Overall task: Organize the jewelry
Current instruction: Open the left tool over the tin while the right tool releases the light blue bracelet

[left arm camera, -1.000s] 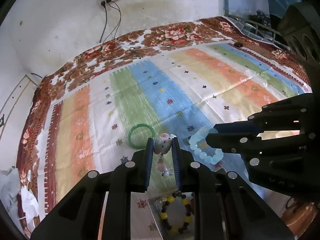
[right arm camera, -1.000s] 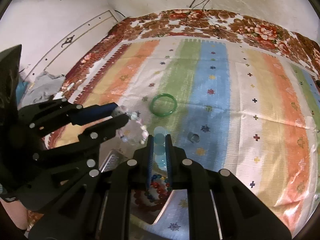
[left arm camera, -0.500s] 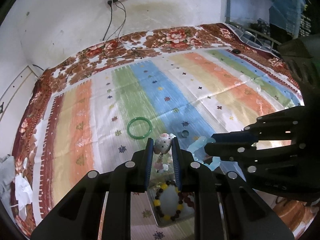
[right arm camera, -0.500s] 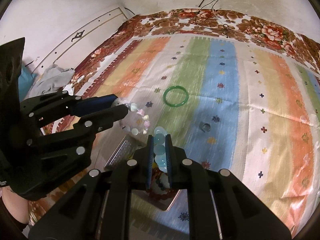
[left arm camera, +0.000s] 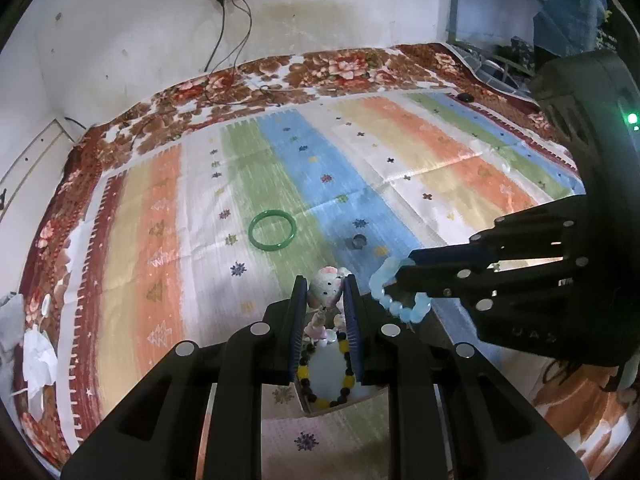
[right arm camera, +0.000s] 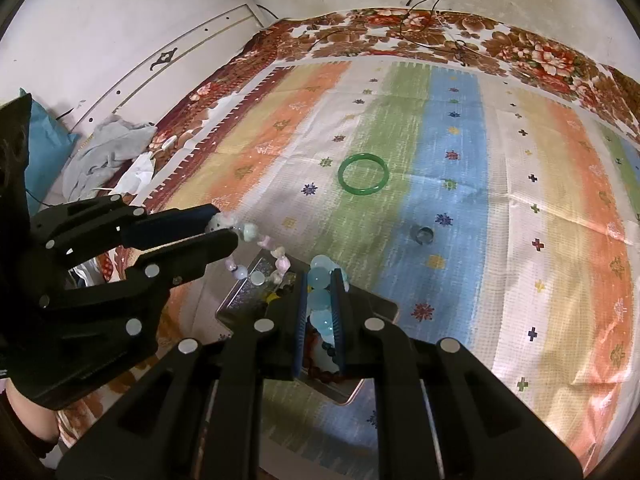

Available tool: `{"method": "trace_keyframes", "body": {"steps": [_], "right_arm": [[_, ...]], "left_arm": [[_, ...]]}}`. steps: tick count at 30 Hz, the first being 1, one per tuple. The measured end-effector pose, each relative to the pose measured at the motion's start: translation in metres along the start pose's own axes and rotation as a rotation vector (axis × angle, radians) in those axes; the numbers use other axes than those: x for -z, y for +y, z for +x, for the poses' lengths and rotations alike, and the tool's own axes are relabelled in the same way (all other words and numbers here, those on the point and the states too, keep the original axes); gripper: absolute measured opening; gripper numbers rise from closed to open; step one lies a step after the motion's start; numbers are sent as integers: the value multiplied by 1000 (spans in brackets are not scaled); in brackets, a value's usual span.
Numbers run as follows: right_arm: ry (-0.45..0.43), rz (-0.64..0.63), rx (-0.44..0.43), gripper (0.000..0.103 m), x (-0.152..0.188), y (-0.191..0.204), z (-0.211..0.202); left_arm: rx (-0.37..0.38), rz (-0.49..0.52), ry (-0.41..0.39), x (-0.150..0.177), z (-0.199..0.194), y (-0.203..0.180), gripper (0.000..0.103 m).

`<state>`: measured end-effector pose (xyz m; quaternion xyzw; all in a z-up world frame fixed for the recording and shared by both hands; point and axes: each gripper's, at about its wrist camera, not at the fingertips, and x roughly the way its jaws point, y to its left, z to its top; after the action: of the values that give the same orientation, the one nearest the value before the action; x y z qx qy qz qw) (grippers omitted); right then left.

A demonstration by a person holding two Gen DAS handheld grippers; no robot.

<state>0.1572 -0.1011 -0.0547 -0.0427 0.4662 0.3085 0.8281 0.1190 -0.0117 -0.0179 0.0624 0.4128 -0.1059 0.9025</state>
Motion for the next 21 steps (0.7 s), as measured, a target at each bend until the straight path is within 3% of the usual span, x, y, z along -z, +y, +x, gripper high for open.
{"method": "trace_keyframes", "body": {"steps": [7, 9, 10, 12, 21], "right_arm": [[10, -18, -14, 13, 1, 3, 0], [21, -28, -18, 14, 2, 5, 2], [27, -32, -22, 17, 1, 6, 2], [23, -35, -19, 31, 1, 6, 1], [18, 44, 28, 35, -2, -17, 4]], "left_arm": [[15, 5, 25, 2, 4, 0, 19], [2, 12, 28, 2, 5, -1, 24], [-1, 13, 30, 2, 5, 0, 25], [-4, 11, 33, 2, 6, 1, 30], [3, -73, 47, -3, 13, 20, 40]]}}
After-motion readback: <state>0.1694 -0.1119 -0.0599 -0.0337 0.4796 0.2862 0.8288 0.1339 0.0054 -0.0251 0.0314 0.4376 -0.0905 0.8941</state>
